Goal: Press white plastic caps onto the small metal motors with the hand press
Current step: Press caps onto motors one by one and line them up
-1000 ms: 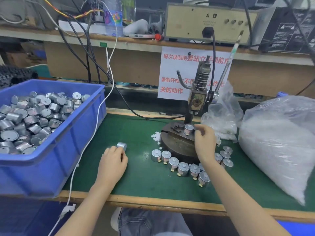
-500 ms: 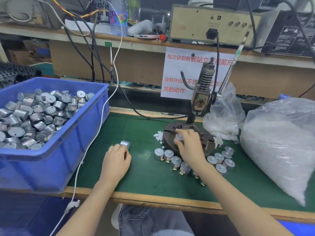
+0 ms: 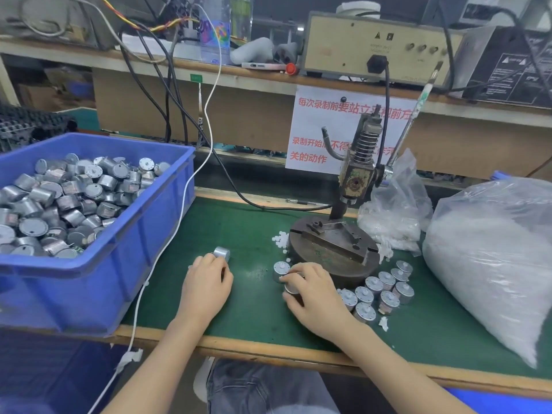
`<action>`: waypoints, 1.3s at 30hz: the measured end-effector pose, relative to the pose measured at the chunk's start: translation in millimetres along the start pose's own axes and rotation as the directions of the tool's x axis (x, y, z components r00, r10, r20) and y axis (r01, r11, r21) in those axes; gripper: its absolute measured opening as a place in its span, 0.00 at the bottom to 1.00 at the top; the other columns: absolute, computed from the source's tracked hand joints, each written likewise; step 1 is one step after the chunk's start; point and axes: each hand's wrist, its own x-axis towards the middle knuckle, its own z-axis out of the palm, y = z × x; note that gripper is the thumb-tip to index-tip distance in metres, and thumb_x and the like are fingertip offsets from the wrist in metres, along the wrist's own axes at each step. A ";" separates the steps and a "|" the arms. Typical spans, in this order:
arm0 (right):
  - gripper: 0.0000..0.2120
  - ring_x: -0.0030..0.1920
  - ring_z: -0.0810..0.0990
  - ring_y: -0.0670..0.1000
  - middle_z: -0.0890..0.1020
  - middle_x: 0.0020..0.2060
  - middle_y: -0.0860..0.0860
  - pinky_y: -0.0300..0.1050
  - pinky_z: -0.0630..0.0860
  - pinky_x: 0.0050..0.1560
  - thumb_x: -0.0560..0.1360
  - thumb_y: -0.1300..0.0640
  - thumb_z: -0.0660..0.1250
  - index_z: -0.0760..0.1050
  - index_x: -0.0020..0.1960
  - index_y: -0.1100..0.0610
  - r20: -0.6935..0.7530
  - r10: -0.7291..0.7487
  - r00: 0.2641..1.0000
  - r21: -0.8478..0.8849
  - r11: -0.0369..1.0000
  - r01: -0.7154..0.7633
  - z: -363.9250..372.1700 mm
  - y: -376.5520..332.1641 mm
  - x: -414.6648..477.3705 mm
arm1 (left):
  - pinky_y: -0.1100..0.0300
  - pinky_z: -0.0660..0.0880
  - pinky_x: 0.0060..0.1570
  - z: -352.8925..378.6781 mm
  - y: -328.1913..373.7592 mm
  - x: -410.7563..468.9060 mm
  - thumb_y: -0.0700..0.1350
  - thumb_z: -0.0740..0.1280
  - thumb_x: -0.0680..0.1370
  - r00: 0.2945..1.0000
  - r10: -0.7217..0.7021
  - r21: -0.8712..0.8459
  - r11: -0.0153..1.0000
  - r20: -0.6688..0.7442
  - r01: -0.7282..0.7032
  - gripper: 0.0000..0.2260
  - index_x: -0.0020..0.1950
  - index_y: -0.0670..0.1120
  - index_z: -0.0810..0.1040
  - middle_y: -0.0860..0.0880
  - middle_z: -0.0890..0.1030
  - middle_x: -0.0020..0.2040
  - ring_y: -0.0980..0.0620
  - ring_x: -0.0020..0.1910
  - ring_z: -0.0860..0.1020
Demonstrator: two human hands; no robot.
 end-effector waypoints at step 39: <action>0.14 0.64 0.66 0.56 0.72 0.60 0.54 0.50 0.57 0.69 0.76 0.60 0.63 0.73 0.61 0.58 0.229 0.179 0.957 -0.498 0.866 -0.043 15.1 22.4 109.9 | 0.59 0.62 0.39 3.0 -6.6 3.3 0.40 0.61 0.76 0.996 -0.047 -0.164 0.986 -0.073 0.035 0.05 0.41 0.42 0.72 0.48 0.72 0.40 0.50 0.42 0.67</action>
